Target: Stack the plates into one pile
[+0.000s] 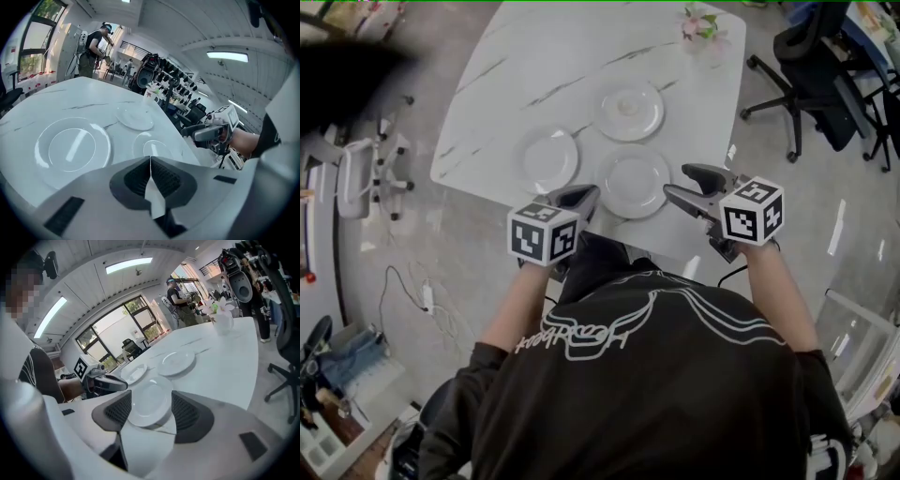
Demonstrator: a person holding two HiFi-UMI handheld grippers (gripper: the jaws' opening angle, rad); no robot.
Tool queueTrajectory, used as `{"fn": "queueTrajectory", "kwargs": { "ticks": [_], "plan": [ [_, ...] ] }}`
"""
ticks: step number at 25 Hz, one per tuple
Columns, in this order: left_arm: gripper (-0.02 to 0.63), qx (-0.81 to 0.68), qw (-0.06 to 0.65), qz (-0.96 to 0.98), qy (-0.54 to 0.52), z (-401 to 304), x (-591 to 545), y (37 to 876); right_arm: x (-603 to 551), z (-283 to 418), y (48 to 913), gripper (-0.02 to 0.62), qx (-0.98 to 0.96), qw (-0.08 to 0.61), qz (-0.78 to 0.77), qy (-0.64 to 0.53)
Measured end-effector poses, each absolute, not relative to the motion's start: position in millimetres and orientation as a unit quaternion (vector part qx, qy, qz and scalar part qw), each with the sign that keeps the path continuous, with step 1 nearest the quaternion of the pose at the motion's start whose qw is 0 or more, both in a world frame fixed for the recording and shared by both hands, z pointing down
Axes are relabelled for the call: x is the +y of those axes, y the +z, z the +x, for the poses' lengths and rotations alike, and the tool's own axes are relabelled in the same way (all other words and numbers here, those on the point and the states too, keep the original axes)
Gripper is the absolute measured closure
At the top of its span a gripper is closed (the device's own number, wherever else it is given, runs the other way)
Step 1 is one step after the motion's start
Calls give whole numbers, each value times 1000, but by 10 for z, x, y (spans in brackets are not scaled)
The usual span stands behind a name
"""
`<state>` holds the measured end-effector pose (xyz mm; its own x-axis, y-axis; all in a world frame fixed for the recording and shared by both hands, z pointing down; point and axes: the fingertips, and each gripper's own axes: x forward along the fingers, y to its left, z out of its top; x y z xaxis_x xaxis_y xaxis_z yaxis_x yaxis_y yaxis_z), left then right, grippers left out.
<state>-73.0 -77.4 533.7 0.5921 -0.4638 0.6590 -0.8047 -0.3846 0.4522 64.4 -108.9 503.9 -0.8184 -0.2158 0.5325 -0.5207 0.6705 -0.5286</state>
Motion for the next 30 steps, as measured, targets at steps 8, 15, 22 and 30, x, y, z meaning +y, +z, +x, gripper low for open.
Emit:
{"fn": "queueTrajectory", "kwargs": {
  "ticks": [8, 15, 22, 30],
  "plan": [
    [580, -377, 399, 795, 258, -700, -777, 5562, -1100, 676, 5297, 319, -868, 241, 223, 373],
    [581, -373, 404, 793, 263, -686, -786, 5628, -1086, 646, 5432, 319, -856, 259, 223, 388],
    [583, -378, 403, 785, 281, -713, -790, 5697, -1063, 576, 5483, 325, -845, 267, 213, 411],
    [583, -376, 414, 782, 275, -715, -805, 5699, -1072, 494, 5492, 500, -818, 239, 199, 483]
  ]
}}
